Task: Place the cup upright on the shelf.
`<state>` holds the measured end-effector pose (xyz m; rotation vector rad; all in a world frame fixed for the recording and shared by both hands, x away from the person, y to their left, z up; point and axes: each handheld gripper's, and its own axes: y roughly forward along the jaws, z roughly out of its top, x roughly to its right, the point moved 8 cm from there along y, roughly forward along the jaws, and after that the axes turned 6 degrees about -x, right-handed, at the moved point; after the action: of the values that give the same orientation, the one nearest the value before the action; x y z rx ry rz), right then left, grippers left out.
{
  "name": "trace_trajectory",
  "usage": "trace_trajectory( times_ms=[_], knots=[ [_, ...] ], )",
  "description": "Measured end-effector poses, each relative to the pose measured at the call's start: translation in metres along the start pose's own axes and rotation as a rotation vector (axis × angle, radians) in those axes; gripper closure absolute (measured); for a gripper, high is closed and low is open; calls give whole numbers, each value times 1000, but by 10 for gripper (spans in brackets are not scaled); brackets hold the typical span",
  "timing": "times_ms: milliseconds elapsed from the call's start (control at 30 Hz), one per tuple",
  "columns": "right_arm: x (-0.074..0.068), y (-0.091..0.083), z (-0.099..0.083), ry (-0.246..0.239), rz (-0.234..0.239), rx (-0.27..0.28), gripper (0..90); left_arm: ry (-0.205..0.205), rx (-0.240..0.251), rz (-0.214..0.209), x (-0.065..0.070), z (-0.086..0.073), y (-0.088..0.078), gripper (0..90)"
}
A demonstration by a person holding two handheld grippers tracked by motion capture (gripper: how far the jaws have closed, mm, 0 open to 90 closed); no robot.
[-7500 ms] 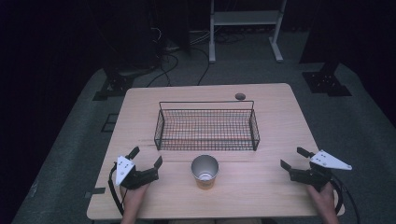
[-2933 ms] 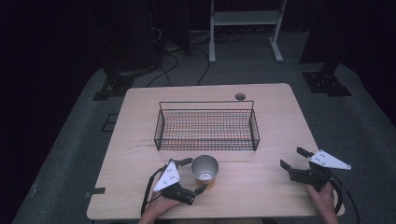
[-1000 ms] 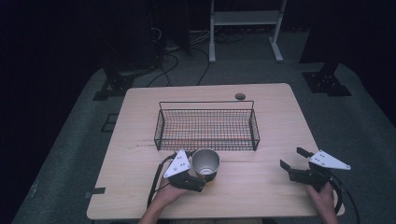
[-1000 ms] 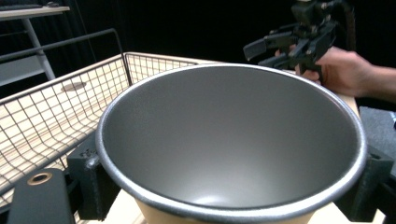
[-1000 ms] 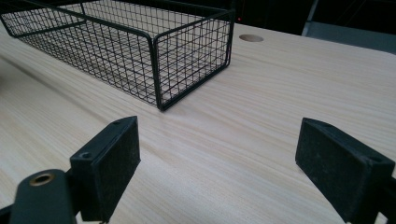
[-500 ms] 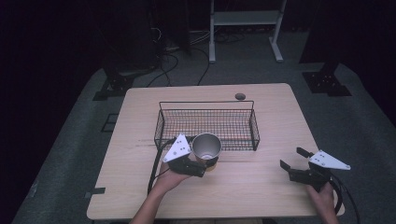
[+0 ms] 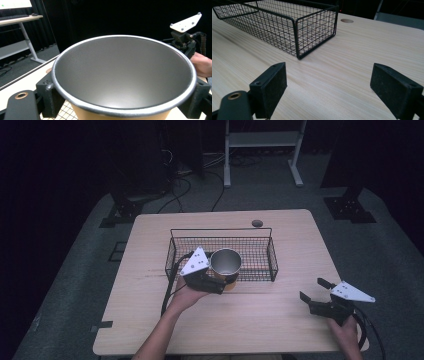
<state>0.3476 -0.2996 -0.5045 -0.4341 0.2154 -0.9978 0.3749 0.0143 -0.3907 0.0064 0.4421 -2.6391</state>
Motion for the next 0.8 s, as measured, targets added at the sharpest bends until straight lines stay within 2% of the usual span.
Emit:
trace_trajectory(
  times_ms=[200, 800],
  knots=[
    [1, 0, 0, 3, 2, 3, 128, 12, -4, 7, -6, 6, 3, 125],
    [0, 0, 0, 3, 2, 3, 129, 6, -4, 27, -29, 23, 7, 126]
  ],
)
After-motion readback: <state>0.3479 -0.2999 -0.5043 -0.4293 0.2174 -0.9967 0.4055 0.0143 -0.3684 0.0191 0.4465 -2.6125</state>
